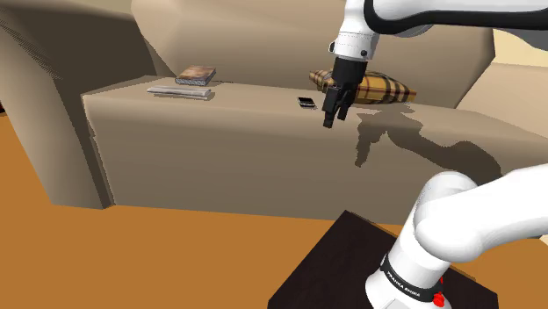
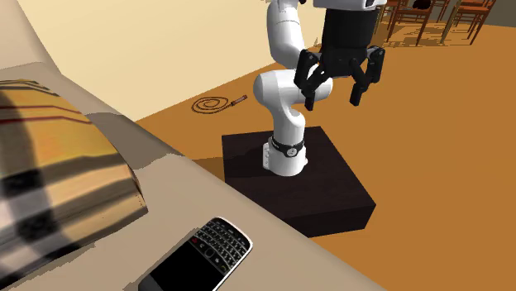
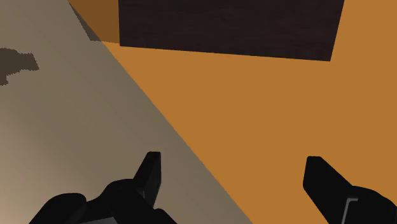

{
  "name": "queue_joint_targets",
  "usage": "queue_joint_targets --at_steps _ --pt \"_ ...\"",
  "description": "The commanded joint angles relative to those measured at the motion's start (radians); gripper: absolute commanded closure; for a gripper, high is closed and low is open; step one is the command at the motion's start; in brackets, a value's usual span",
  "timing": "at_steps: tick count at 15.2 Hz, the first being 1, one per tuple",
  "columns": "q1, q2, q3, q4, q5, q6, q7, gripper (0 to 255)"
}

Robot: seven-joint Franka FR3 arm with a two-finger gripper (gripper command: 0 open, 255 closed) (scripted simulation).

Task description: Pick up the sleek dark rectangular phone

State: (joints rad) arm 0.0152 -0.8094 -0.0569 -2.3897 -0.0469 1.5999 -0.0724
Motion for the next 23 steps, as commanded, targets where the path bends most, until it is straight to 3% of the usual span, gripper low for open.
queue_joint_targets --at_steps 1,12,23 --pt "0.0 0.0 0.0 0.0 0.0 0.0 0.0 0" --pt "-0.095 0.419 -0.072 0.312 -0.002 0.1 0.141 0" --pt "-0.182 0.809 -0.174 0.722 0.053 0.067 0.245 0"
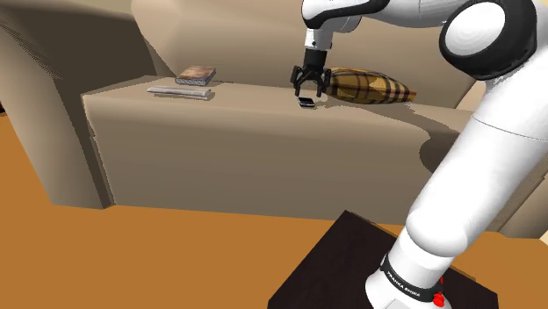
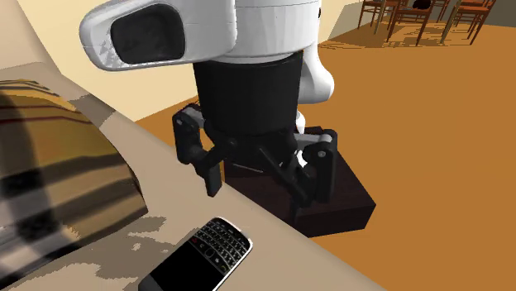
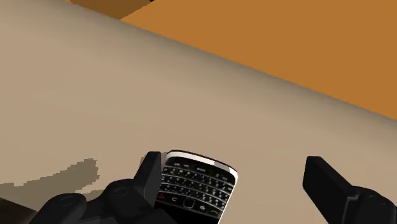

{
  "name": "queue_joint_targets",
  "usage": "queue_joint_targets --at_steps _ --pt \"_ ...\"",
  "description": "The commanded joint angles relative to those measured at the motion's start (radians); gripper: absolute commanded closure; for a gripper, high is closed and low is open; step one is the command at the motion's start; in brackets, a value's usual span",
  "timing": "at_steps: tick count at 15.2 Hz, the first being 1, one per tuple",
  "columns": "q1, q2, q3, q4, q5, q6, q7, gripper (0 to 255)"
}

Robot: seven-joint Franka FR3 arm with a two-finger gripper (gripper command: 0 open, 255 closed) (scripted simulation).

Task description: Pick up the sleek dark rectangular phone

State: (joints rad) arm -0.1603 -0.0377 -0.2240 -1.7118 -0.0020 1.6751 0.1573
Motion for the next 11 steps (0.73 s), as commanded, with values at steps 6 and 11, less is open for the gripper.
queue_joint_targets --at_steps 6,11 --pt "-0.045 0.165 -0.041 0.172 0.044 -0.017 0.043 0" --pt "-0.043 0.157 -0.04 0.095 0.042 0.052 0.043 0"
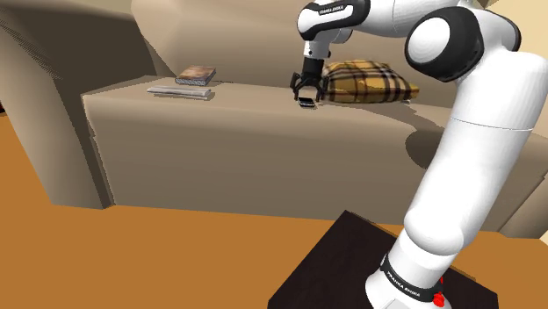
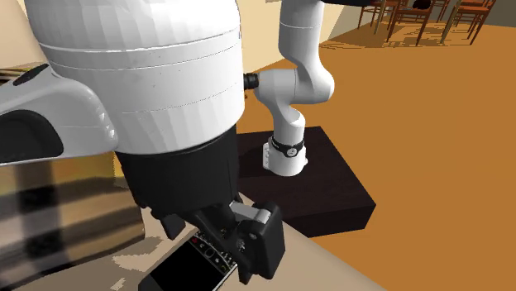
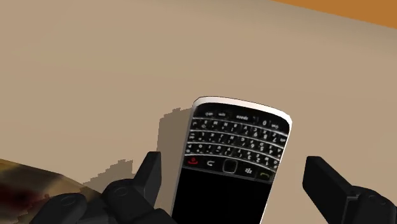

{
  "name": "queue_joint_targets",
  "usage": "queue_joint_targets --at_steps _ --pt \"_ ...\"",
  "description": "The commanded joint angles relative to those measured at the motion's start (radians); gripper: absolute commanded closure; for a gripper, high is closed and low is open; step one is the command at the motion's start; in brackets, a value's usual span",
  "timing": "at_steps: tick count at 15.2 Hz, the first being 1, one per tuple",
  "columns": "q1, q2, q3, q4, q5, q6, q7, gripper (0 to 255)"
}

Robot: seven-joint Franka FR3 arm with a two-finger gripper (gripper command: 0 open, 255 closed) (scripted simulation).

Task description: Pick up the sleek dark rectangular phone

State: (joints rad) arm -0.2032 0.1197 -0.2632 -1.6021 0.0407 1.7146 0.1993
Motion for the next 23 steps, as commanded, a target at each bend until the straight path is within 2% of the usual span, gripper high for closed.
queue_joint_targets --at_steps 1,2,3,12,23 --pt "0.0 -0.001 -0.001 -0.023 -0.001 0.021 0.001 0" --pt "0.0 -0.001 -0.001 -0.023 -0.001 0.021 0.001 0" --pt "-0.001 -0.003 -0.001 -0.026 -0.002 0.022 0.0 255" --pt "0.0 -0.001 0.0 -0.023 -0.001 0.021 0.001 255" --pt "-0.007 0.024 -0.003 0.158 0.005 -0.136 -0.001 255"
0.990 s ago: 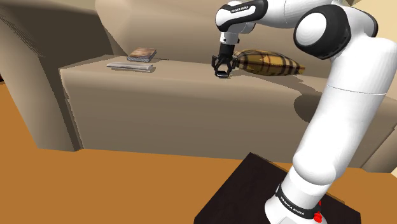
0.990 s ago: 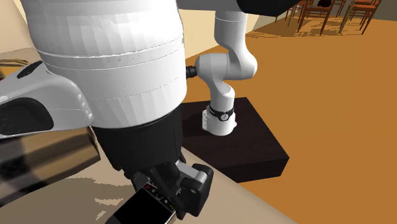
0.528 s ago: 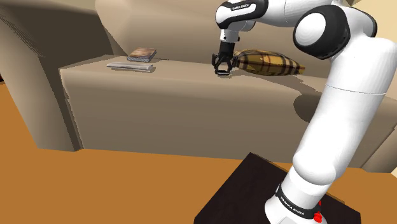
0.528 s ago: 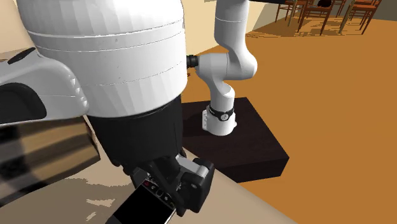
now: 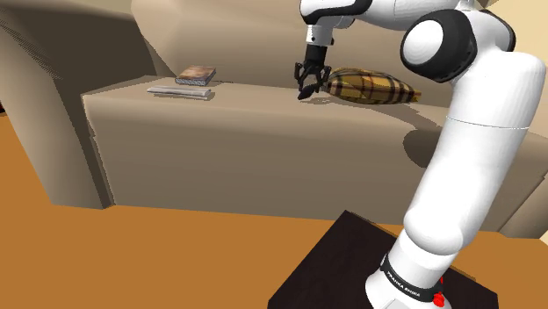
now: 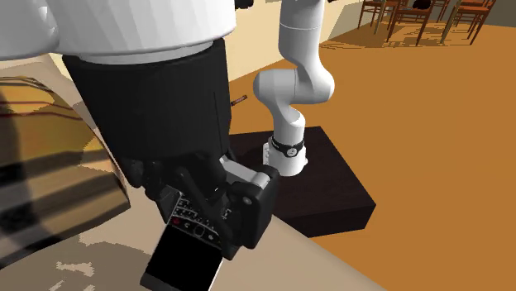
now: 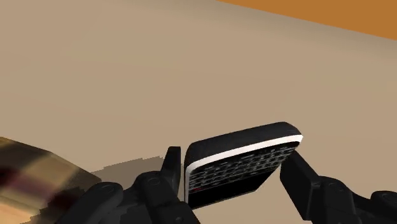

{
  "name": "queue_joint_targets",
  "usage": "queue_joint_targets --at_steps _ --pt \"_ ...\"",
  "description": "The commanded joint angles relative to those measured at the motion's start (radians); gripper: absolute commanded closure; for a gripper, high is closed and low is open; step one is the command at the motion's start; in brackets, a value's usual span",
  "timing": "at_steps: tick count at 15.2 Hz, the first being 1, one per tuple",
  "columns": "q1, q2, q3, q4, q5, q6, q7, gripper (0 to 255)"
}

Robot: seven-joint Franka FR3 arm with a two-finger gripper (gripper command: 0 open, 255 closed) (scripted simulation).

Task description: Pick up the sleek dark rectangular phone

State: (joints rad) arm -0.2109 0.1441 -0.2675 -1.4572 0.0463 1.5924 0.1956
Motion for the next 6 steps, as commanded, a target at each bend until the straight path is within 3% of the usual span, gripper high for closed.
queue_joint_targets --at_steps 1,6 --pt "0.0 0.004 0.001 0.033 0.001 -0.029 0.002 255" --pt "-0.003 0.019 -0.001 0.096 0.005 -0.078 0.0 255"
